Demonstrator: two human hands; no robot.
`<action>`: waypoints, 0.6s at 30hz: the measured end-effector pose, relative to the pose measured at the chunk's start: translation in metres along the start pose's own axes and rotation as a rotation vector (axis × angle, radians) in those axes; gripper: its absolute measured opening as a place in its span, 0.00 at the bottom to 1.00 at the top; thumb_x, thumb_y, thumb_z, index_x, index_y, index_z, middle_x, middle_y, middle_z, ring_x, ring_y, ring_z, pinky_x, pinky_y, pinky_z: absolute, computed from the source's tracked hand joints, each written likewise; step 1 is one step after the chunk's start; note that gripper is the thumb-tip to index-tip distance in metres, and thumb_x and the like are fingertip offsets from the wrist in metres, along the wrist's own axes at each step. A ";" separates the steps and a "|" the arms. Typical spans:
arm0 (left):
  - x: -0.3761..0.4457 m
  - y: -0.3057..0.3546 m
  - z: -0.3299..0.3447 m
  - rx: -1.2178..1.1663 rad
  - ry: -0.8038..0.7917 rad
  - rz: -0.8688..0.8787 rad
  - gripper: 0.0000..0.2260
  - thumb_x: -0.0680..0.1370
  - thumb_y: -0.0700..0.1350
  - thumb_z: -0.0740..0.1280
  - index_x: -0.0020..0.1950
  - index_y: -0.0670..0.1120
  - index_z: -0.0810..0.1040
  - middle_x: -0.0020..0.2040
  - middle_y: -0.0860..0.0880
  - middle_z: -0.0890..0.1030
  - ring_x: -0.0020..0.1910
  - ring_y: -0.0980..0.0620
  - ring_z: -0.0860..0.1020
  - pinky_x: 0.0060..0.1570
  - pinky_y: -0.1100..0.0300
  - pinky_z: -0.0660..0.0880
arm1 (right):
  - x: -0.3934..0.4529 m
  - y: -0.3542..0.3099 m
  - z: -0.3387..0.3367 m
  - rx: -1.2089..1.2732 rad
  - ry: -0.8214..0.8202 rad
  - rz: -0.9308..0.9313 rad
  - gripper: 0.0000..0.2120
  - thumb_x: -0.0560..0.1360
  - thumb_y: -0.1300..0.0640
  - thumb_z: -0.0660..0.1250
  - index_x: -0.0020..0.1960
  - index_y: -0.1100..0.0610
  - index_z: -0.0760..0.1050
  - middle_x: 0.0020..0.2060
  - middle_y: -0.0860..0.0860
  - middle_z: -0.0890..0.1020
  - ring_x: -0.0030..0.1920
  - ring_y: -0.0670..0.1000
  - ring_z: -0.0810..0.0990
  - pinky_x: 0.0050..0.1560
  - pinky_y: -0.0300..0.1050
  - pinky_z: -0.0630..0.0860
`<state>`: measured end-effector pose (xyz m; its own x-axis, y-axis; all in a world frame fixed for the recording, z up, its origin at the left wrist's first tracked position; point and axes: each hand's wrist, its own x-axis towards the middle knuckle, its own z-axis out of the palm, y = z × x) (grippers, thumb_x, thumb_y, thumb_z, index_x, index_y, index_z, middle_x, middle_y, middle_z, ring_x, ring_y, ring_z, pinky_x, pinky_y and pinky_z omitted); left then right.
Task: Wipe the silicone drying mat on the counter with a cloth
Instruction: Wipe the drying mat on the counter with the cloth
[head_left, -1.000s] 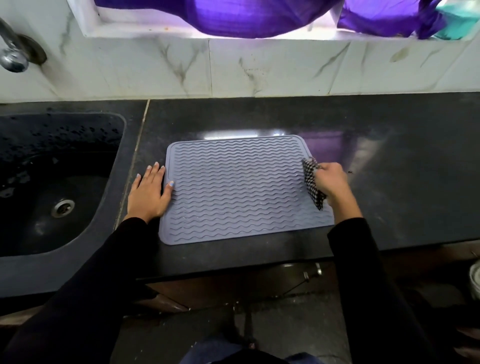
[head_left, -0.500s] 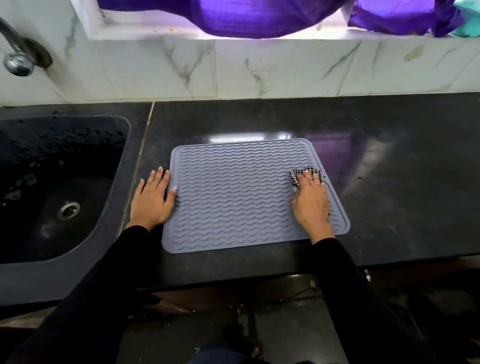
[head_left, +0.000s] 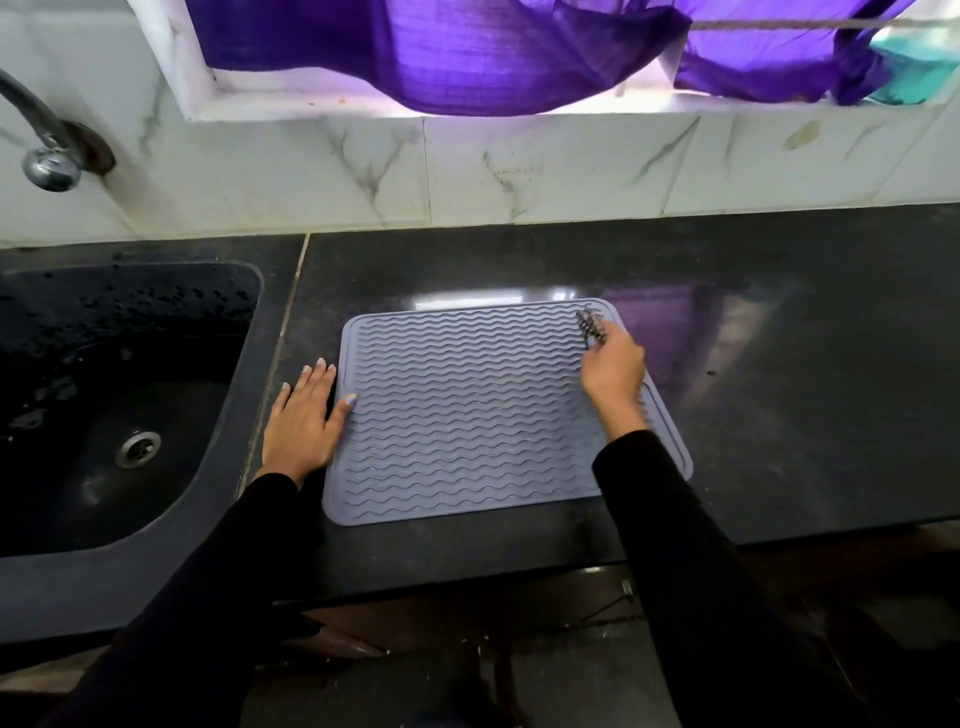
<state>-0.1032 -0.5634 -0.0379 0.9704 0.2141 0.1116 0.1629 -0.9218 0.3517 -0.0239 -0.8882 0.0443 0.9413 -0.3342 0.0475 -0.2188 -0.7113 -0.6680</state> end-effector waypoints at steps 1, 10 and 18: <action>0.000 0.000 0.000 0.000 0.007 -0.002 0.25 0.81 0.54 0.53 0.75 0.44 0.59 0.76 0.47 0.58 0.75 0.51 0.53 0.73 0.52 0.47 | -0.007 0.004 0.014 -0.068 -0.036 -0.048 0.16 0.77 0.64 0.59 0.65 0.60 0.71 0.61 0.59 0.76 0.62 0.58 0.73 0.56 0.42 0.68; -0.001 0.001 0.002 0.045 0.040 0.020 0.29 0.77 0.58 0.47 0.74 0.44 0.60 0.76 0.47 0.59 0.75 0.51 0.54 0.73 0.53 0.47 | -0.005 0.034 0.040 -0.295 -0.135 -0.268 0.25 0.79 0.59 0.59 0.74 0.56 0.58 0.75 0.52 0.56 0.76 0.51 0.53 0.75 0.47 0.50; -0.002 0.002 -0.005 -0.009 -0.021 0.001 0.30 0.76 0.58 0.46 0.74 0.44 0.59 0.76 0.47 0.57 0.76 0.51 0.52 0.73 0.53 0.45 | 0.019 0.030 0.006 0.669 -0.179 0.175 0.17 0.79 0.65 0.57 0.67 0.61 0.70 0.61 0.56 0.77 0.53 0.52 0.77 0.59 0.45 0.73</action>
<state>-0.1057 -0.5644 -0.0323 0.9740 0.2066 0.0928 0.1606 -0.9191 0.3598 -0.0112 -0.9125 0.0205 0.9471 -0.2610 -0.1866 -0.2201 -0.1054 -0.9698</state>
